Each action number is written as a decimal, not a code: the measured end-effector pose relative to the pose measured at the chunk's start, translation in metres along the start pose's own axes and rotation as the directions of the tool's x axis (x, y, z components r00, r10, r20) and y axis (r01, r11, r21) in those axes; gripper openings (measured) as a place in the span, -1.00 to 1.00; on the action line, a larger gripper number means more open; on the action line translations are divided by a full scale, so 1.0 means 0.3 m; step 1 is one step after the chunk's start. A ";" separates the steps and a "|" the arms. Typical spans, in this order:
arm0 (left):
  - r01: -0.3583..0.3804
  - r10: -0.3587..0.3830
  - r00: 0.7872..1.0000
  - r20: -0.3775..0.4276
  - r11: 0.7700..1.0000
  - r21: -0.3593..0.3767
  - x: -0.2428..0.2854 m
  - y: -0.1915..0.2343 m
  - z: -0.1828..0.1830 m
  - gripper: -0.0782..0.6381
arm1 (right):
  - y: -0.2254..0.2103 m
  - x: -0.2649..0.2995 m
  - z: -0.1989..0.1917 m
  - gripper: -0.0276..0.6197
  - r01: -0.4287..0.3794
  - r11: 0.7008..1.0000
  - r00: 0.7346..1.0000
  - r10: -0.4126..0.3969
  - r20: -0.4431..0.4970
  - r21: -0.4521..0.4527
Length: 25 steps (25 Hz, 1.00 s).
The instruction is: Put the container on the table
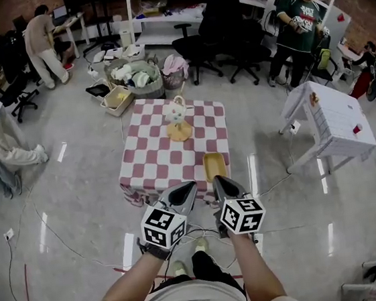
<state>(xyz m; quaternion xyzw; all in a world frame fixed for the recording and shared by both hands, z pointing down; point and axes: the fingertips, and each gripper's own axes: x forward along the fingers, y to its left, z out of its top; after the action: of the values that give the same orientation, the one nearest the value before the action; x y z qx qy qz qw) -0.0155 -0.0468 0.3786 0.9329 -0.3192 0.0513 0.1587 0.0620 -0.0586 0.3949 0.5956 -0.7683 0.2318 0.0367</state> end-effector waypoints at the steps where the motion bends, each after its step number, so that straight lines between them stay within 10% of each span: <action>1: 0.000 0.000 1.000 0.007 1.000 0.005 -0.015 -0.004 0.017 -0.76 | 0.017 -0.014 0.013 -0.88 -0.004 1.000 1.000 0.004 0.010 -0.007; 25: -0.063 0.053 0.989 0.141 0.996 0.063 -0.217 -0.051 0.197 -0.76 | 0.234 -0.186 0.166 -0.89 -0.050 0.989 0.987 0.070 0.147 -0.137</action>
<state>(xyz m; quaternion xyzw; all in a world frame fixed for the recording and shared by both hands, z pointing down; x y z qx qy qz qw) -0.0579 -0.0172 0.3060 0.9293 -0.3546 0.0016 0.1031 0.0235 -0.0157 0.3101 0.5843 -0.8001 0.1355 0.0108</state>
